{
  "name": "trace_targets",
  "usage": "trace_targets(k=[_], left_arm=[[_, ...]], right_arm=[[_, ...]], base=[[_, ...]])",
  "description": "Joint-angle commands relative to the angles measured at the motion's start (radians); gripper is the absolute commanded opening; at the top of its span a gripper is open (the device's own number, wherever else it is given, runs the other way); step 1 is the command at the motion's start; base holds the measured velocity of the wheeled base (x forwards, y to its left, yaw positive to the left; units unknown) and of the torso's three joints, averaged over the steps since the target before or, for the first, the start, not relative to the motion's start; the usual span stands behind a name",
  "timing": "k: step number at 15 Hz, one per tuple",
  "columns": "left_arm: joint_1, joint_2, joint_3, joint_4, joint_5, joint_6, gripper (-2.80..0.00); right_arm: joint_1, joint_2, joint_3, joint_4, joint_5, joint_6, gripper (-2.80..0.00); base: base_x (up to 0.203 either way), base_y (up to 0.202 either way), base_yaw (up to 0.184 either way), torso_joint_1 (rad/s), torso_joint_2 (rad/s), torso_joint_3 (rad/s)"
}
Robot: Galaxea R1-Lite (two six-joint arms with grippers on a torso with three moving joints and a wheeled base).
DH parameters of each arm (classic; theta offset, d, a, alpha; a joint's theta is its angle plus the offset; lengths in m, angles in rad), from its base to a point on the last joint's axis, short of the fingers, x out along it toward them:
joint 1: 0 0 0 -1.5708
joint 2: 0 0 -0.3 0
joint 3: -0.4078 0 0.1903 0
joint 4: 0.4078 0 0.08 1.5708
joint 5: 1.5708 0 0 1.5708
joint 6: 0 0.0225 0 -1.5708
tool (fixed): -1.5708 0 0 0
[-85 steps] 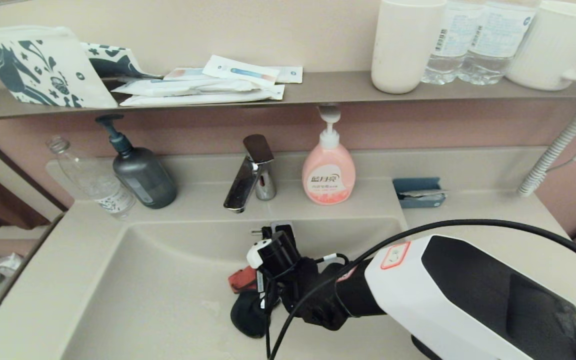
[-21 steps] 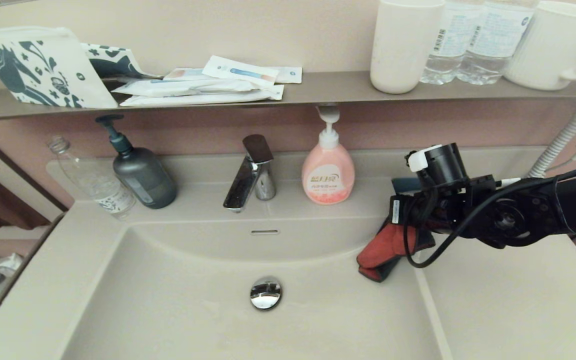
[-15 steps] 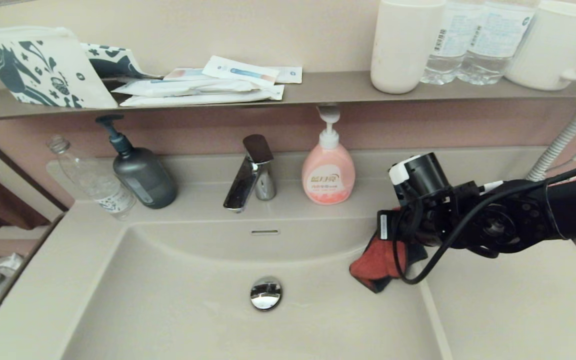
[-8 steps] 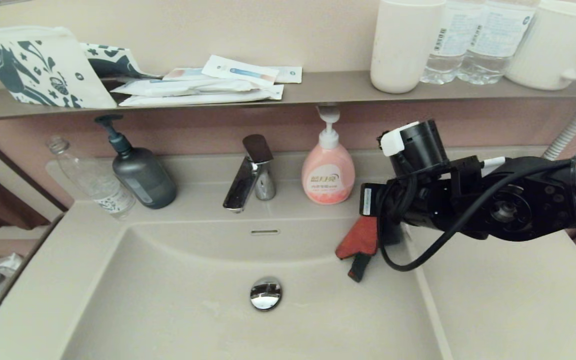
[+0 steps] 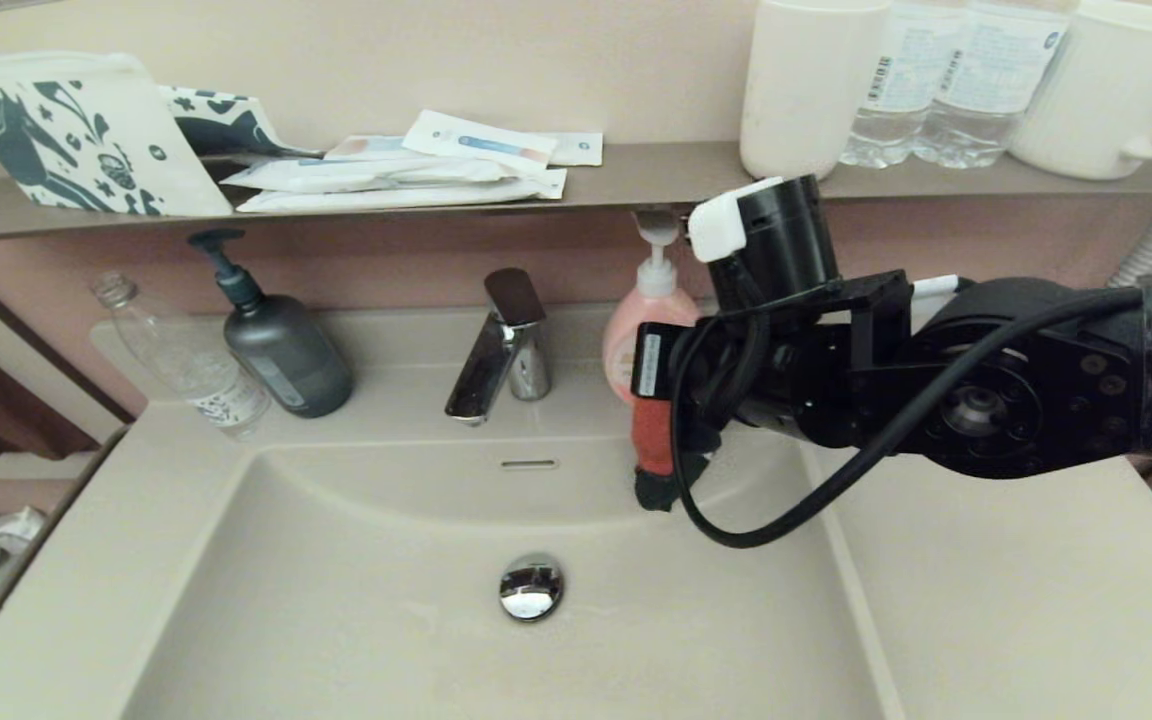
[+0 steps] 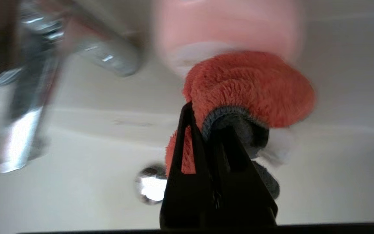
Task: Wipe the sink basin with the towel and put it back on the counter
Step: Wipe the sink
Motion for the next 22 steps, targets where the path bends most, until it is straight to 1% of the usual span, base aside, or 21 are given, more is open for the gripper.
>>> trace_targets(k=[1, 6, 10, 13, 16, 20, 22], left_arm=[[-0.001, 0.001, 0.000, -0.001, 0.000, -0.001, -2.80], [0.000, 0.001, 0.000, -0.001, 0.000, -0.001, -2.80], [-0.001, 0.001, 0.000, -0.001, 0.000, -0.001, -2.80], [0.000, 0.001, 0.000, 0.000, 0.000, -0.001, -2.80], [0.000, 0.001, 0.000, -0.001, 0.000, -0.001, -2.80], [0.000, 0.001, 0.000, -0.001, 0.000, -0.001, -2.80], [0.000, 0.001, -0.001, 0.000, 0.000, -0.001, -2.80]], right_arm=[[0.025, 0.033, -0.069, -0.010, -0.008, 0.002, -2.80], [0.069, 0.051, -0.182, -0.005, -0.016, 0.000, -2.80], [0.102, 0.074, -0.180, -0.003, -0.022, -0.002, -2.80], [0.106, 0.115, -0.172, -0.004, -0.064, -0.002, -2.80], [0.106, 0.105, -0.102, -0.004, -0.065, -0.002, -2.80], [0.106, 0.071, 0.026, -0.007, -0.068, -0.005, -2.80], [0.106, 0.067, 0.053, -0.005, -0.068, -0.021, -2.80]], base=[[0.000, 0.000, 0.000, 0.000, 0.00, 0.000], [0.000, 0.000, 0.000, 0.000, 0.00, 0.000], [0.000, 0.000, 0.000, 0.000, 0.00, 0.000], [0.000, 0.000, 0.000, 0.000, 0.00, 0.000], [0.000, 0.000, 0.000, 0.000, 0.00, 0.000], [0.000, 0.000, 0.000, 0.000, 0.00, 0.000], [0.000, 0.000, 0.000, 0.000, 0.00, 0.000]])
